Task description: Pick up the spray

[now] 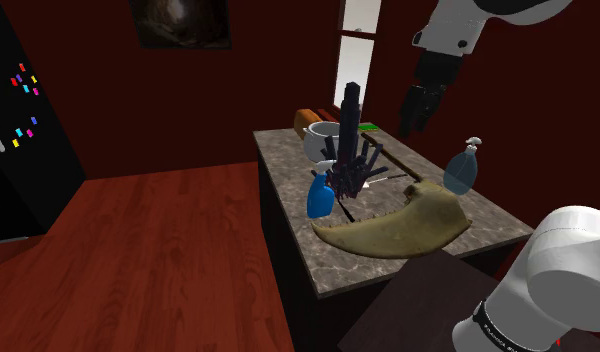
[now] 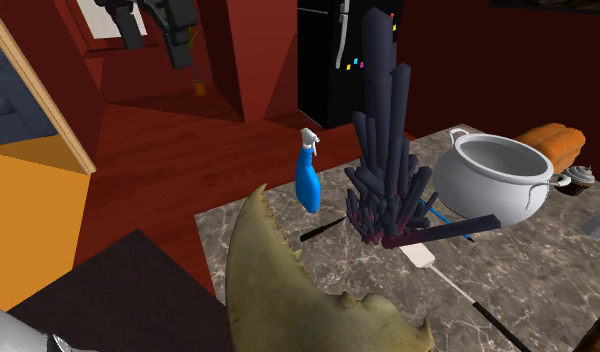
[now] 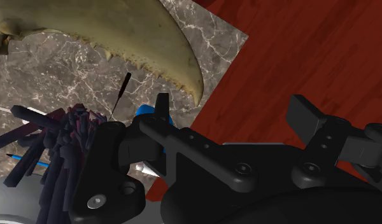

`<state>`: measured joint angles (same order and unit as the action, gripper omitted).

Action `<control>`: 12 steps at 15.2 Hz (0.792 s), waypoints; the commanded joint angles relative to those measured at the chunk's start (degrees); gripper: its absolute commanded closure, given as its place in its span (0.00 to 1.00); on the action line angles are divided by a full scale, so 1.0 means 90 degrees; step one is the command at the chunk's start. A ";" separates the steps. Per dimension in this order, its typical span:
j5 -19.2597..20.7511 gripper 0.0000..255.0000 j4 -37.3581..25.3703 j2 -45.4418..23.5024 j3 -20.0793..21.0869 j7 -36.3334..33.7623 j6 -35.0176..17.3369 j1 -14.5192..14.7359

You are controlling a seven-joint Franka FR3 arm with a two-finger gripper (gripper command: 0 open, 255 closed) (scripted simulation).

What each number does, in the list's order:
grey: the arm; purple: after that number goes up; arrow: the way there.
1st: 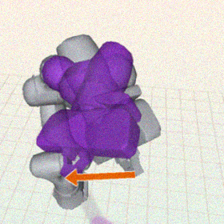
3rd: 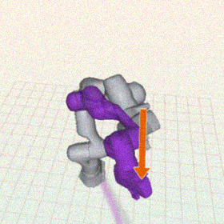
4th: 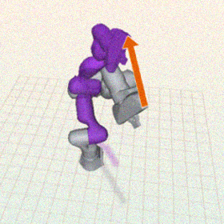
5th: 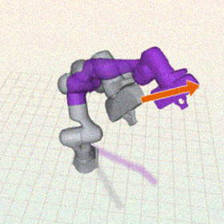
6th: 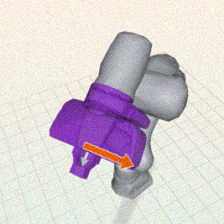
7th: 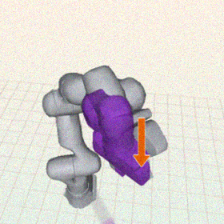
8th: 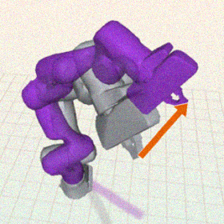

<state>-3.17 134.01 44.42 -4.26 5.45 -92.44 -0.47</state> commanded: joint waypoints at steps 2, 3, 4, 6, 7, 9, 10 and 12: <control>0.0047 0.00 0.0184 0.0002 -0.0139 0.0293 -0.0239 0.0035; 0.0093 0.00 0.0355 -0.0014 -0.0283 0.0584 -0.0481 0.0074; 0.0134 0.00 0.0512 -0.0047 -0.0429 0.0878 -0.0725 0.0114; 0.0204 0.00 0.0782 -0.0167 -0.0732 0.1470 -0.1219 0.0203; 0.0230 0.00 0.0895 -0.0253 -0.0888 0.1770 -0.1469 0.0252; 0.0257 0.00 0.1075 -0.0481 -0.1210 0.2382 -0.1969 0.0369; 0.0255 0.00 0.1142 -0.0620 -0.1375 0.2695 -0.2218 0.0437; 0.0213 0.00 0.1228 -0.0949 -0.1716 0.3338 -0.2709 0.0602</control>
<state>-1.29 144.70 37.11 -17.83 31.88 -114.71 4.42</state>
